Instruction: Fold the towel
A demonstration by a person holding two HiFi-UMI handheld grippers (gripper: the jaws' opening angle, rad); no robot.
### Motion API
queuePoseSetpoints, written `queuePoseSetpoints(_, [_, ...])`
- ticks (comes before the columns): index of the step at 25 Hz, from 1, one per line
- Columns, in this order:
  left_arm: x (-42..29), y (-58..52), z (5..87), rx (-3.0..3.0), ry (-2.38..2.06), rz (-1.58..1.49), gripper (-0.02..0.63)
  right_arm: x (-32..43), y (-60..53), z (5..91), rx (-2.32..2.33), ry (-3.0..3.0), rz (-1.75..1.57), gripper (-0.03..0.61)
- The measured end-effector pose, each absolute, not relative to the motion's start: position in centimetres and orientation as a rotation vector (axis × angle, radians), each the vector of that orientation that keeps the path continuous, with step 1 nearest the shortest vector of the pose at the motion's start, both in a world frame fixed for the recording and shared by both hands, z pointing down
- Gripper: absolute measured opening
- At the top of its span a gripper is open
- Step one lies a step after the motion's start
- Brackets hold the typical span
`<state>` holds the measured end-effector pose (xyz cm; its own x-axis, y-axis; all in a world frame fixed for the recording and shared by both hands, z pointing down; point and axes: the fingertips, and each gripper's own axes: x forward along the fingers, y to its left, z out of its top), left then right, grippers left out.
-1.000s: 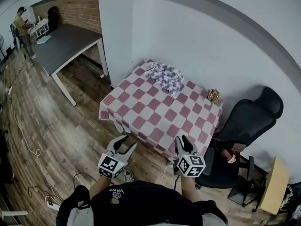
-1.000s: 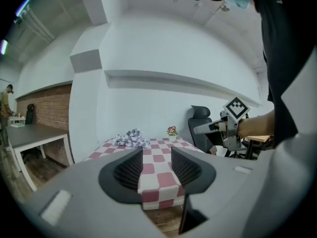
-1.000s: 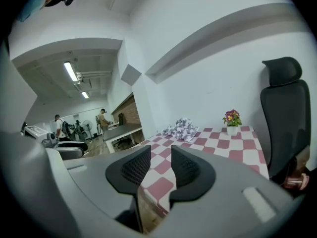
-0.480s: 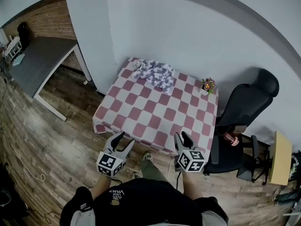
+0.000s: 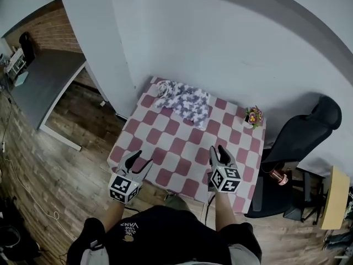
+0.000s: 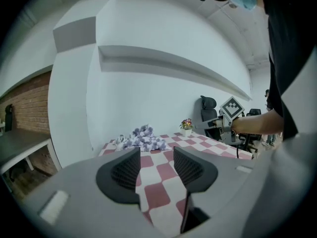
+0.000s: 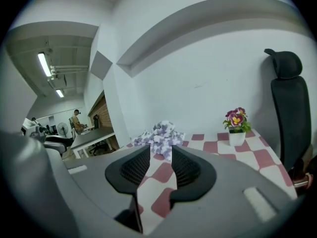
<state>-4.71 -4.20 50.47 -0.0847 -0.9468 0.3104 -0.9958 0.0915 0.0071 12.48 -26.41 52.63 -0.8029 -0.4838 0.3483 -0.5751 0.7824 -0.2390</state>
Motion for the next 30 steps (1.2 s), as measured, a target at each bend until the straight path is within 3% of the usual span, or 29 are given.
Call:
queuePoseSetpoints(17, [-12.8, -30.2, 51.1, 2.252, -1.954, 0.676, 0.184, 1.7, -42.0, 57.7, 0.800, -2.642, 0.493, 0.124])
queuePoseSetpoints(30, [-14.8, -42.4, 58.3, 2.317, -1.629, 0.896, 0.247, -3.4, -44.6, 66.7, 0.772, -2.395, 0.583, 0.104])
